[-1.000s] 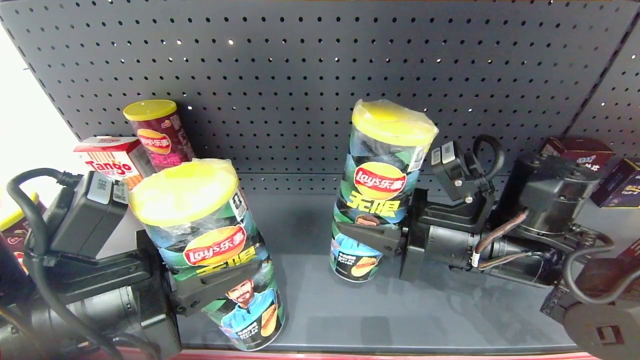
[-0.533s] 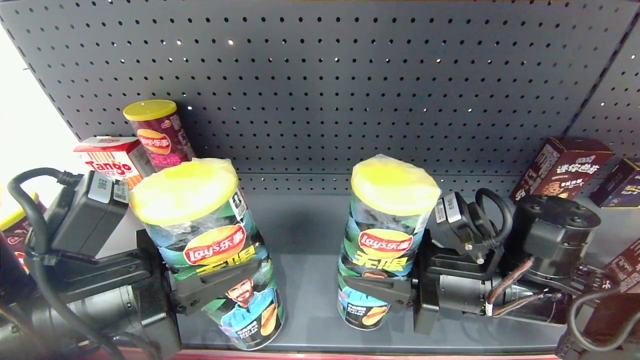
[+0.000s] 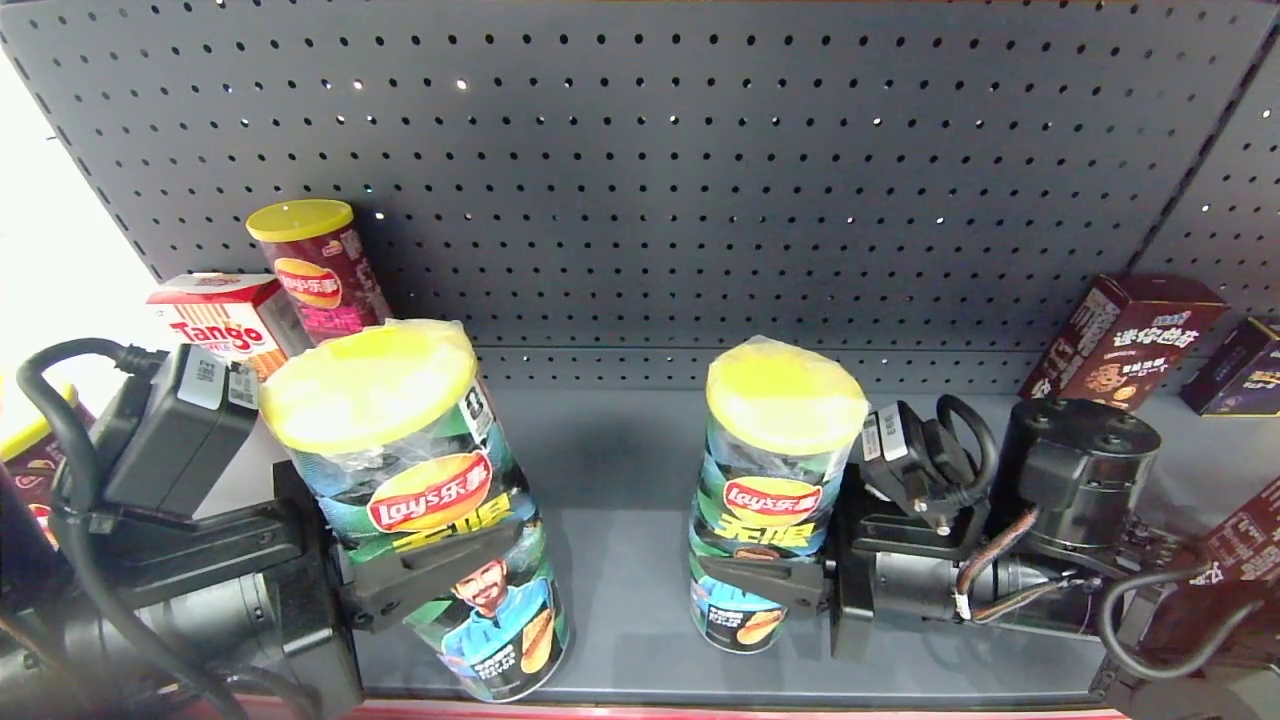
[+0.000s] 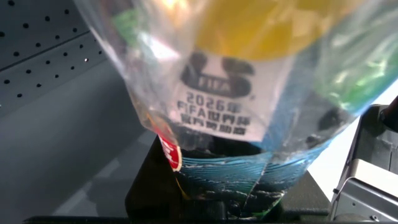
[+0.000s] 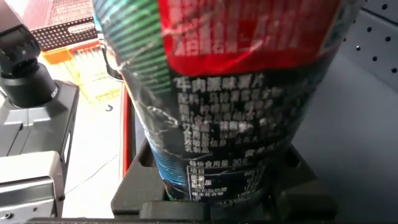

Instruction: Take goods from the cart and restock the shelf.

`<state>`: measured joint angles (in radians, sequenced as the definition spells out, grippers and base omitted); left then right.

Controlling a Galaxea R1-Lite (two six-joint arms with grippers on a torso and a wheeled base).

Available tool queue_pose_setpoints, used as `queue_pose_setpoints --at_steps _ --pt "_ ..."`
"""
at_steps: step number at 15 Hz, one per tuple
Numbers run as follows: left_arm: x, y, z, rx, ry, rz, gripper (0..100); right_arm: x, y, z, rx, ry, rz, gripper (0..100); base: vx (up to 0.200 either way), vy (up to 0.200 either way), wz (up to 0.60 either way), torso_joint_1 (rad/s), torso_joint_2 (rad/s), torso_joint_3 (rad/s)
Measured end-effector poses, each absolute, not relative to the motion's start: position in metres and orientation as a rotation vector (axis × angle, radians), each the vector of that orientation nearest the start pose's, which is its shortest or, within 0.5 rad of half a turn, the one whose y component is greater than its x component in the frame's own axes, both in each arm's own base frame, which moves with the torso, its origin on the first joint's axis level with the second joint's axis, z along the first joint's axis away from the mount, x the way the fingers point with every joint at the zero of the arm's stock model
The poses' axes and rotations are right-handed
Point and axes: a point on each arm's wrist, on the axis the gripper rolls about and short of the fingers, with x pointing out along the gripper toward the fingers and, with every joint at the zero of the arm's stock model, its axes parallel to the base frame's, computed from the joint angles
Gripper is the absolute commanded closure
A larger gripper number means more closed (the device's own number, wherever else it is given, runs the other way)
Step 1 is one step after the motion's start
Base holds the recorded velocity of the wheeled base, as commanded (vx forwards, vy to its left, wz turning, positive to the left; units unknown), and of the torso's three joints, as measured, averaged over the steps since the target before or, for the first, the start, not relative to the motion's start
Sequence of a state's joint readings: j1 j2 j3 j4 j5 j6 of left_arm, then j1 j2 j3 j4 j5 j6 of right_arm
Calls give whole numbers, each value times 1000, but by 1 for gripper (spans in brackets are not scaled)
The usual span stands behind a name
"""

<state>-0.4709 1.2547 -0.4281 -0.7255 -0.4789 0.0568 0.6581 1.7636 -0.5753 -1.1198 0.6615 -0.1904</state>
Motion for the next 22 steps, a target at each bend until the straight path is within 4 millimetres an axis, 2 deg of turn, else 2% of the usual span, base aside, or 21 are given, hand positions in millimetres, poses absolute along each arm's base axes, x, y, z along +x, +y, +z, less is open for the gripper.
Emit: queue_pose_setpoints --at_steps 2,3,9,14,22 --pt "155 -91 195 52 87 -952 100 220 189 152 -162 -46 1324 100 0 0 0 0 0 0" --pt "155 -90 194 52 91 -951 100 220 188 151 -162 -44 1325 0 0 0 0 0 0 0" --pt "153 -90 192 52 99 -953 100 216 184 151 -164 -35 1315 0 0 0 0 0 0 0" --pt "153 -90 191 53 99 -953 100 206 166 165 -164 -79 1275 0 0 0 0 0 0 0" --pt "149 -88 193 53 86 -957 100 152 117 202 -163 -146 1223 0 0 0 0 0 0 0"
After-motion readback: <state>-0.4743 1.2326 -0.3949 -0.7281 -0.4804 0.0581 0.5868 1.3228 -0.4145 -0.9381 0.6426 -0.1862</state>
